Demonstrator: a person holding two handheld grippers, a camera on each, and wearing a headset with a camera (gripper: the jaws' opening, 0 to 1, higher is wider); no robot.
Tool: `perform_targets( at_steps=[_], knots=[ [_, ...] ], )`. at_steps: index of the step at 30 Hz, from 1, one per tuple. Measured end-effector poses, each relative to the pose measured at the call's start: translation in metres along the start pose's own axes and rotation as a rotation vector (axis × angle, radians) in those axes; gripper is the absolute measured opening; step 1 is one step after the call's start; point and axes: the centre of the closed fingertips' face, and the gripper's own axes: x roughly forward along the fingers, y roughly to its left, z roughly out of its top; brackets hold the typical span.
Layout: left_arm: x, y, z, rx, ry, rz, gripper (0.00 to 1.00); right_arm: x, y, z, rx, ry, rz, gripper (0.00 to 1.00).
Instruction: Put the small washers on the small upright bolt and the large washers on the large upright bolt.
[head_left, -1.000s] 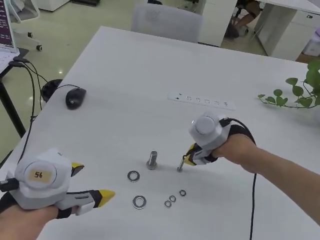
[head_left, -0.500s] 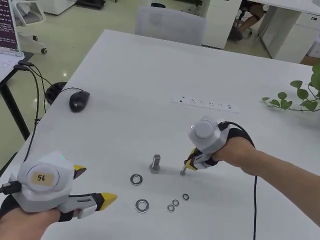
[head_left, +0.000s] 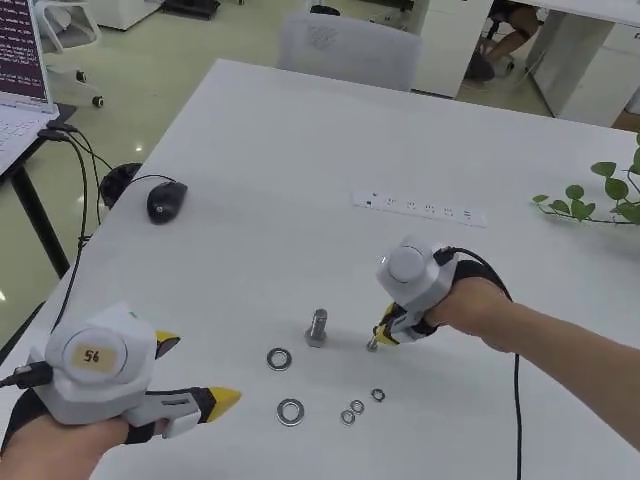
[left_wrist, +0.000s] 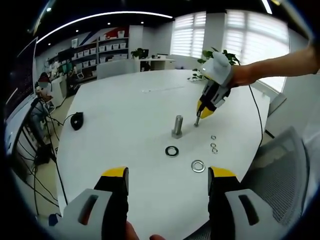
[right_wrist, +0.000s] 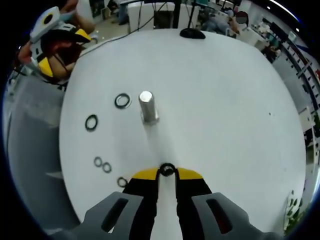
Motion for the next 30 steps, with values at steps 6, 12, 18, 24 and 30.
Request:
perform_targets(
  at_steps=[6,12,18,24,30],
  knots=[
    [-0.001,0.001,-0.001,0.000,0.003,0.003,0.64,0.013,0.002,-0.004,0.011,0.014,0.006,0.14],
    [0.000,0.001,-0.002,0.003,0.010,0.001,0.64,0.023,0.005,-0.007,0.021,0.020,0.014,0.14],
    [0.001,0.000,0.000,0.003,0.010,-0.001,0.64,0.029,0.005,-0.011,0.032,0.027,0.013,0.14],
    [0.002,-0.002,0.000,0.008,0.014,-0.006,0.64,0.029,0.005,-0.012,0.022,0.024,0.014,0.14],
    [0.001,-0.003,0.001,0.011,0.014,-0.007,0.64,0.022,0.008,-0.011,0.021,-0.004,0.011,0.19]
  ],
)
